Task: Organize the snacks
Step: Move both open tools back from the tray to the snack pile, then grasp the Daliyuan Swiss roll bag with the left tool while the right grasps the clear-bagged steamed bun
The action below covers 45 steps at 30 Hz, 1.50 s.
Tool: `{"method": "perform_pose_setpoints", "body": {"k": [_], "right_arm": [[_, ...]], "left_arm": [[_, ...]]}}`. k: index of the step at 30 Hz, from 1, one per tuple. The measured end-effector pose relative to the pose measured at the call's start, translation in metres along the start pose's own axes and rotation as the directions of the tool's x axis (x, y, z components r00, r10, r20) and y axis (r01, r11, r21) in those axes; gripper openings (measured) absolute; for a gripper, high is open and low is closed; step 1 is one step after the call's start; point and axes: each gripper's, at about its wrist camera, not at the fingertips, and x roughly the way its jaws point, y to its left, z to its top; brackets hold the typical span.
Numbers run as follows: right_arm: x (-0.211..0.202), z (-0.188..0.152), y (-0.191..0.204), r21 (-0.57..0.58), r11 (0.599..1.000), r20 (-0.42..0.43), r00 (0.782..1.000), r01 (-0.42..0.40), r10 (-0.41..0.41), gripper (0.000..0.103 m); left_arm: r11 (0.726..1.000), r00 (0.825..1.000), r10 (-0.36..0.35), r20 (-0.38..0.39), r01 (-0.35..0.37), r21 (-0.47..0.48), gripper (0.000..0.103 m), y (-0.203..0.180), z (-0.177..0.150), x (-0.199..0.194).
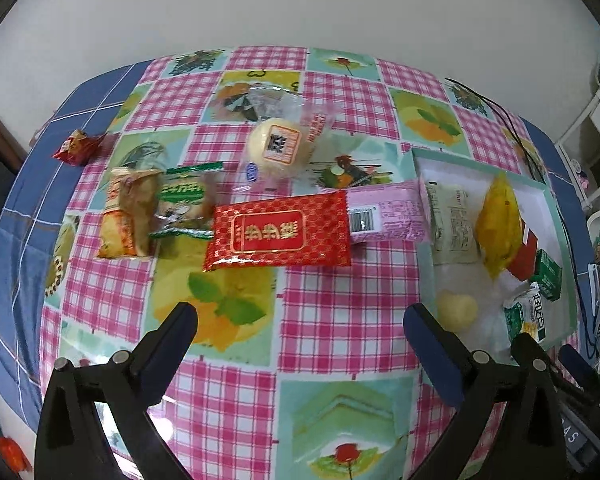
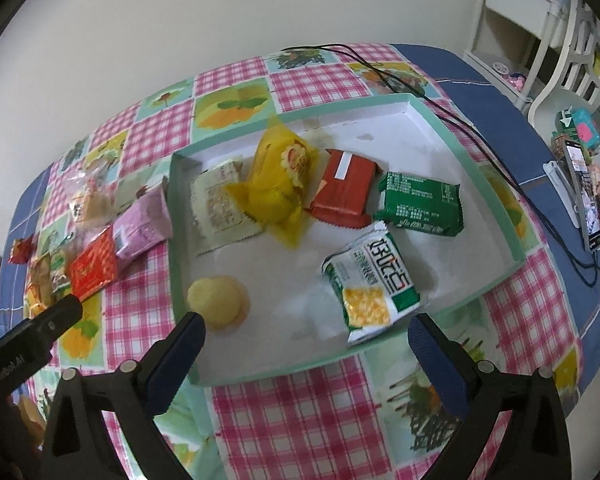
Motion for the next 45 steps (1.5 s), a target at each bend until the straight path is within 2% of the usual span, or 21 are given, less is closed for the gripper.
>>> {"method": "perform_pose_setpoints", "body": {"k": [10, 19, 28, 39, 45], "right_arm": [[-0.01, -0.014, 0.027, -0.028, 0.999, 0.006, 1.0, -0.03, 0.03, 0.103], [-0.001, -0.017, 0.065, -0.081, 0.995, -0.017, 0.998, -0.058, 0.057, 0.103], [0.006, -0.023, 0.103, -0.136, 0.986, -0.035, 0.995, -0.099, 0.095, 0.103], [0.02, -0.024, 0.145, -0.208, 0.969, -0.057, 0.99, -0.136, 0.127, 0.103], [0.028, -0.018, 0.163, -0.257, 0.958, -0.043, 0.992, -0.126, 0.119, 0.103]], "left_arm": [[1.0, 1.0, 0.015, 0.009, -0.015, -0.027, 0.102, 0.029, -0.003, -0.011], [0.989, 1.0, 0.019, -0.014, -0.021, -0.145, 0.102, 0.075, 0.0, -0.002], [0.964, 1.0, 0.016, -0.022, -0.021, -0.263, 0.102, 0.122, 0.002, 0.003], [0.955, 1.0, 0.008, -0.028, -0.016, -0.297, 0.102, 0.146, 0.013, 0.011], [0.954, 0.999, -0.003, -0.039, -0.009, -0.299, 0.102, 0.157, 0.023, 0.02]]}}
